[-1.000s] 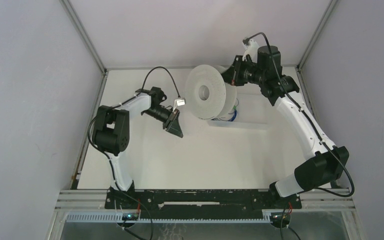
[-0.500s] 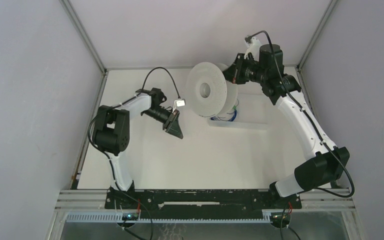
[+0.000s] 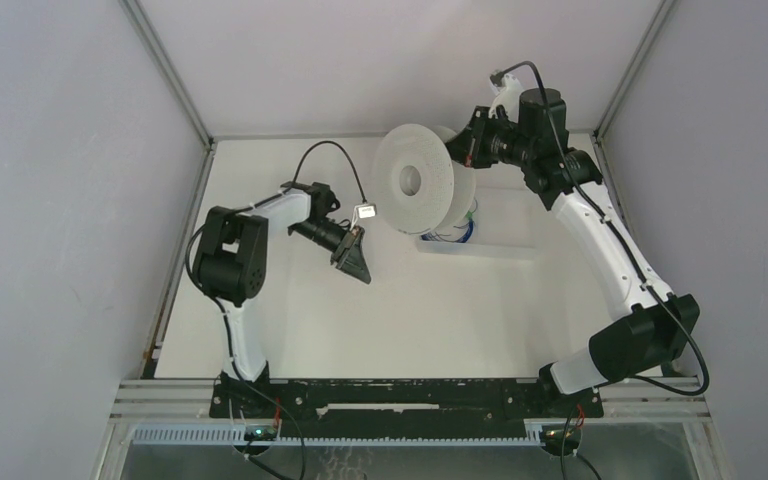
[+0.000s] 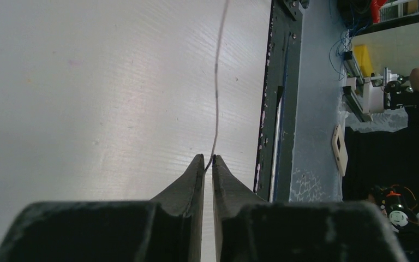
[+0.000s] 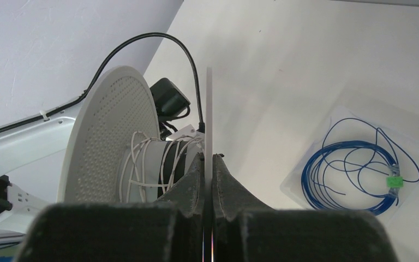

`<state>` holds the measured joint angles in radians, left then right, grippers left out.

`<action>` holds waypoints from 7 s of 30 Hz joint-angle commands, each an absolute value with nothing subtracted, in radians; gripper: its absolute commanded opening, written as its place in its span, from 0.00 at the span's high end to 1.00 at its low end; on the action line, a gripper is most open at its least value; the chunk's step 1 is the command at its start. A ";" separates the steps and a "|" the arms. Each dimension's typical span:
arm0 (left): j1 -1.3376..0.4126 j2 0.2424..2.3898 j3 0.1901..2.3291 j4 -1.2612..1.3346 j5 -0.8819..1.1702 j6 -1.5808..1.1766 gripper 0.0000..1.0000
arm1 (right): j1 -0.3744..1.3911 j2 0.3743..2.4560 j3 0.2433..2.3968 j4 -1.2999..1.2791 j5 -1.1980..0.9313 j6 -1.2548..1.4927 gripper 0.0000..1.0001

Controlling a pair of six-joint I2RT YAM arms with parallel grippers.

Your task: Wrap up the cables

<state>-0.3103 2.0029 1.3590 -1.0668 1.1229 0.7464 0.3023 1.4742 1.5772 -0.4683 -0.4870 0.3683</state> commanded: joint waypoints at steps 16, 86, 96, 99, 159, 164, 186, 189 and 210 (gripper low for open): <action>-0.310 1.806 1.338 -0.889 1.037 0.541 1.00 | 0.265 1.490 1.709 -0.426 -0.267 0.397 1.00; -0.392 1.532 1.708 -0.431 0.652 -0.063 1.00 | 0.610 1.549 1.506 -0.312 -0.038 0.014 1.00; -0.376 1.527 1.650 -0.408 0.699 0.126 1.00 | 0.643 1.512 1.494 -0.341 -0.118 -0.032 1.00; -0.371 1.501 1.612 -0.413 0.696 0.246 1.00 | 0.643 1.503 1.490 -0.347 -0.132 -0.042 1.00; -0.158 1.545 1.492 -0.694 1.170 0.790 1.00 | 0.476 1.445 1.495 -0.347 -0.663 0.075 1.00; -0.168 1.561 1.473 -0.661 1.240 0.728 1.00 | 0.473 1.454 1.499 -0.321 -0.714 0.131 1.00; -0.219 1.615 1.436 -0.680 1.445 0.628 0.99 | 0.433 1.474 1.495 -0.218 -0.761 0.260 1.00; -0.236 1.651 1.475 -0.815 1.470 0.741 0.99 | 0.435 1.477 1.490 -0.209 -0.764 0.266 1.00; -0.258 1.802 1.758 -1.401 1.390 1.176 0.66 | 0.428 1.475 1.502 -0.237 -0.733 0.223 1.00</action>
<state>-0.2470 1.8294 1.6848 -1.3754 1.3926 1.1587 0.4362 1.5105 1.4662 -0.3088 -0.7952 0.2127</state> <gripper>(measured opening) 0.297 0.064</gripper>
